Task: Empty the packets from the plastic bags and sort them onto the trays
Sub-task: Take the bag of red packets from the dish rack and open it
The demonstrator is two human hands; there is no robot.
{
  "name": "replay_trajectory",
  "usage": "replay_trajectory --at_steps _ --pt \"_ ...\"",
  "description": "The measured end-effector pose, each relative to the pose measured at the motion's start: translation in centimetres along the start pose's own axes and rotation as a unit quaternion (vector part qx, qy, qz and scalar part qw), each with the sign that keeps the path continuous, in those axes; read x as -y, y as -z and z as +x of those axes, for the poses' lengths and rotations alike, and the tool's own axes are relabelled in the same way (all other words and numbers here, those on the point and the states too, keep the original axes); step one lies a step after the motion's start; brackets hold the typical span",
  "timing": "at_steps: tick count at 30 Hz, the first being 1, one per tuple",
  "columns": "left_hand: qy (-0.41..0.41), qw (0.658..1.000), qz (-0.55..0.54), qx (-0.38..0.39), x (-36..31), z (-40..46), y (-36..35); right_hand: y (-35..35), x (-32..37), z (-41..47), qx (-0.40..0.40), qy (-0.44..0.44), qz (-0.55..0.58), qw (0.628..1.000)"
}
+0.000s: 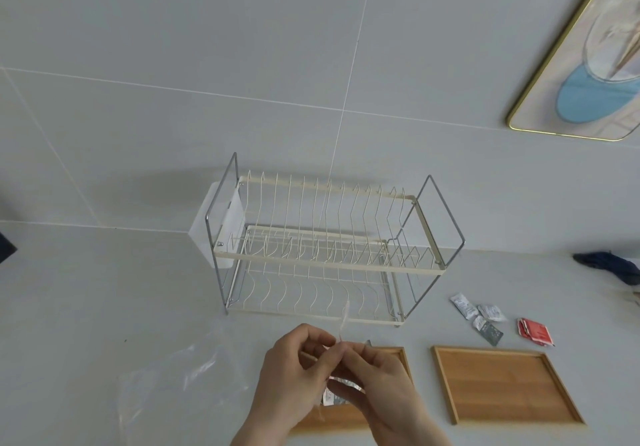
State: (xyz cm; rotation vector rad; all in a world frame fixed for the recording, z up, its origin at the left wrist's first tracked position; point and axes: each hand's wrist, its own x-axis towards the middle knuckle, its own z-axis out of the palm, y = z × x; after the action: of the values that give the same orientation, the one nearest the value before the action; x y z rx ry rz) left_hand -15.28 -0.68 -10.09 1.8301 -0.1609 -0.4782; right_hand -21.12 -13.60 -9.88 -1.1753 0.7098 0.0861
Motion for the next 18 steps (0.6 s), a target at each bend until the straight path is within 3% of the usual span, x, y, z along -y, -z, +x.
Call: replay_trajectory --at_steps 5,9,12,18 --pt "-0.024 0.999 0.044 0.004 0.5 0.4 0.1 0.4 -0.2 0.1 0.008 -0.005 -0.012 1.0" --pt "0.007 1.0 0.012 0.026 0.7 0.5 0.2 0.6 -0.4 0.1 0.0 0.01 -0.04 0.999" --pt "0.002 0.999 0.031 0.015 1.0 0.5 0.3 0.7 -0.8 0.6 -0.036 0.044 -0.119 0.991" --pt "-0.058 0.981 0.185 -0.01 1.4 0.1 -0.5 0.1 -1.2 0.6 -0.081 0.094 -0.292 0.948"
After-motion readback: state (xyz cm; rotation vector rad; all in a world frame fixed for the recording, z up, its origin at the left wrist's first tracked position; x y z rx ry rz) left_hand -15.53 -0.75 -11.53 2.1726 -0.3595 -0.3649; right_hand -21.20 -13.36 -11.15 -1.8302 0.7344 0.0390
